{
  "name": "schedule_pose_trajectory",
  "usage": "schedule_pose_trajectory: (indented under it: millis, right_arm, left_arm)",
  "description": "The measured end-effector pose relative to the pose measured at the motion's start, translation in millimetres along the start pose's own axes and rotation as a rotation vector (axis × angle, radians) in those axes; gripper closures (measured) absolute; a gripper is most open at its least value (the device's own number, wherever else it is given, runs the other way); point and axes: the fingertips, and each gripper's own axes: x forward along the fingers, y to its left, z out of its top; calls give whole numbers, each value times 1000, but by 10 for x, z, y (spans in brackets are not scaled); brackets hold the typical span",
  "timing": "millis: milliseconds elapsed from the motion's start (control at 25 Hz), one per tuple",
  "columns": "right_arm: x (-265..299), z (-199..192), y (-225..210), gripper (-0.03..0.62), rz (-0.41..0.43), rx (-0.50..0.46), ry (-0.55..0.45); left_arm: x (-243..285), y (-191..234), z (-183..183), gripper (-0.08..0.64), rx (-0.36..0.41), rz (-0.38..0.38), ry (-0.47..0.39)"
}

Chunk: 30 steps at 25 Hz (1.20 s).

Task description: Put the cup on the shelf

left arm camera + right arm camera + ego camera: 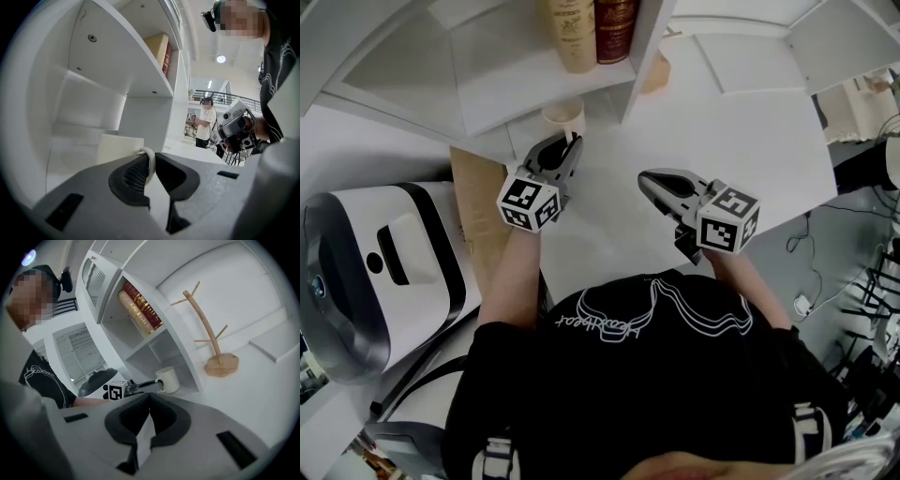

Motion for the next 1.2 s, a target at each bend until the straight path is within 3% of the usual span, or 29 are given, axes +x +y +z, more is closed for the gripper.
schedule_pose_trajectory:
  millis: [280,520,840,1200]
  right_arm:
    - [59,-81,-43,586,-4,11,26]
    - [95,-129,-43,586,-8,18,38]
    - [110,-175,55,586,-11,8,47]
    - [54,-55,433,586,19,-43,-12]
  left_arm:
    - [-23,114,-162,525,44,19,66]
    - [-60,166,-207,516,47,28,73]
    - [-223,226,-258,409,12,61,84]
    - [-719,-166,179,408,-44,62,87]
